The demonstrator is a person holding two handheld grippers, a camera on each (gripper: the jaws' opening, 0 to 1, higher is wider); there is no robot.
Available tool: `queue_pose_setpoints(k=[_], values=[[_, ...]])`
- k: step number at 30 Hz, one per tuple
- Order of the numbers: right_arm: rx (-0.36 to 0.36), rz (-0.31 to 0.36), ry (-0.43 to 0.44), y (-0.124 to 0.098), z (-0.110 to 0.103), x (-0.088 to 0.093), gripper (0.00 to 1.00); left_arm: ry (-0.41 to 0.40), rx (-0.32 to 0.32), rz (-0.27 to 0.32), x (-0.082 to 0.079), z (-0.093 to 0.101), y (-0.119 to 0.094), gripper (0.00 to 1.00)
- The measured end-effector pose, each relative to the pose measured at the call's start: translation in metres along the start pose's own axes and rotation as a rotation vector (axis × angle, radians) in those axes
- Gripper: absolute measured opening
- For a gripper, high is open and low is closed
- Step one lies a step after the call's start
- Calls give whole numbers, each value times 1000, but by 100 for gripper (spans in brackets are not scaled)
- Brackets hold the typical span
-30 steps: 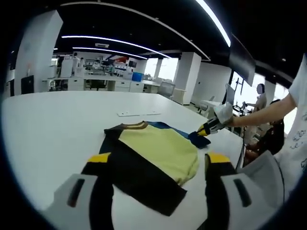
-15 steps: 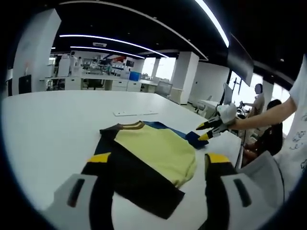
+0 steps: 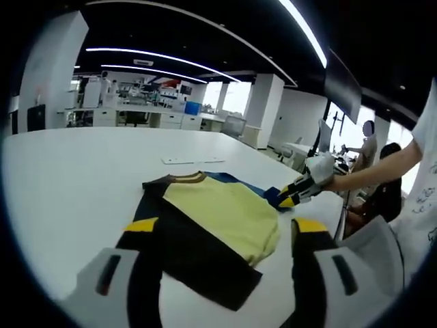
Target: Fold the garment on the visible template until the final outline fits inside the template.
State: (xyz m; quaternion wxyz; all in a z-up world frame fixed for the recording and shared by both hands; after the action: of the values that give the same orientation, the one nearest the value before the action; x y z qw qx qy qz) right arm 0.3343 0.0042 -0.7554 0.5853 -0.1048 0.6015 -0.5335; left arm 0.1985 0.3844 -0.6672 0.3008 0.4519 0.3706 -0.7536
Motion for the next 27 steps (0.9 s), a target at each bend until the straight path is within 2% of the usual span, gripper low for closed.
queue_pose_setpoints(k=[7,16,27], values=[[16,-40,143,18,11,-2,8,-11,-13,1,3,-6,-4,75],[28,-60,260,21,11,2,6,-18,-15,-4,5,-12,-5,75],[37,-63,305,22,19,5,0,-15,-11,-12,6,-15,-3,75]])
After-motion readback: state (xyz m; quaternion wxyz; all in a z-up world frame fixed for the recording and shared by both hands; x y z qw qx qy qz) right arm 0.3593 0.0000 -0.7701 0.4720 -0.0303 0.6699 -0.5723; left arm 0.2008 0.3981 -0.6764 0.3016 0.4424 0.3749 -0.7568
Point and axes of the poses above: the point that each gripper's makers call its tool centre point, and the gripper's own axes: y roughly forward along the fingers, z roughly to its right, x roughly out of its underside, the point moved 9 cm from there along -y, roughly backward along the fingers, and after that the axes turned 4 degrees about -y, right-handed, at the moved point
